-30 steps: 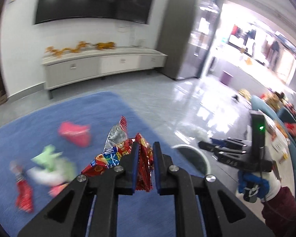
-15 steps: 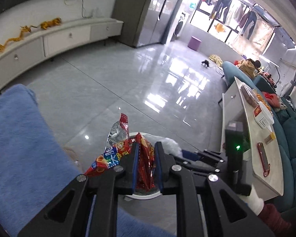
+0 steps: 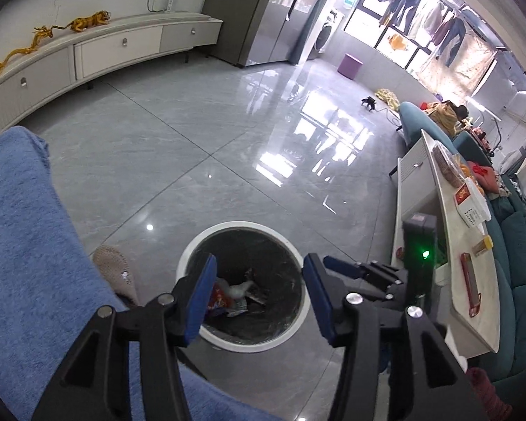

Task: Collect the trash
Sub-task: 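Carry both bags to the bin and open both tools to drop them, then grasp the white plastic with left tool while right tool grasps pink box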

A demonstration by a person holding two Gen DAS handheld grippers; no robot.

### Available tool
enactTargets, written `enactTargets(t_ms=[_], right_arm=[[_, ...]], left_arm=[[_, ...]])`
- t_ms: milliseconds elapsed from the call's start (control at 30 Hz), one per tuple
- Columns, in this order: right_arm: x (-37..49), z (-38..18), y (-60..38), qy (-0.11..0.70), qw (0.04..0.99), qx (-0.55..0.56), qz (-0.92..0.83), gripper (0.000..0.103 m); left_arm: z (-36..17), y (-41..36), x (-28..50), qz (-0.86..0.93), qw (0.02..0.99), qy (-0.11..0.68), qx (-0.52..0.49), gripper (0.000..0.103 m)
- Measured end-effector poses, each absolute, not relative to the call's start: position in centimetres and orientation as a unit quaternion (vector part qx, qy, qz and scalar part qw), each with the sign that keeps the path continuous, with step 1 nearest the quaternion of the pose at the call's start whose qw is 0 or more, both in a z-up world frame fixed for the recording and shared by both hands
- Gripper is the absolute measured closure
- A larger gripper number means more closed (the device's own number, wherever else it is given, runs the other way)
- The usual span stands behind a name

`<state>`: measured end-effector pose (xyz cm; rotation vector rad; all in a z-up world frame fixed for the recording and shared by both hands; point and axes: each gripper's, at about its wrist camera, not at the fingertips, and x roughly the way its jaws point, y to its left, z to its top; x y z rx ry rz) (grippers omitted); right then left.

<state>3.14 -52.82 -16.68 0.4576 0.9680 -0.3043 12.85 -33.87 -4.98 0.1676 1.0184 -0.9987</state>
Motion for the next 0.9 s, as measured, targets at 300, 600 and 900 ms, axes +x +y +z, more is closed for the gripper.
enactTargets(t_ms=[300, 600, 900], right_arm=[[4.1, -12.6, -49.6, 0.439, 0.871, 0.184, -0.119, 0.061], [6.7, -8.2, -43.6, 0.423, 0.892, 0.141, -0.075, 0.061], [9.4, -4.2, -37.1, 0.407, 0.908, 0.098, -0.023, 0.061]], left_arm=[[-1.8, -25.6, 13.0, -0.408, 0.804, 0.427, 0.069, 0.053], [0.2, -13.2, 14.2, -0.325, 0.854, 0.404, 0.022, 0.053], [1.0, 0.0, 15.8, -0.216, 0.895, 0.39, -0.03, 0.053]])
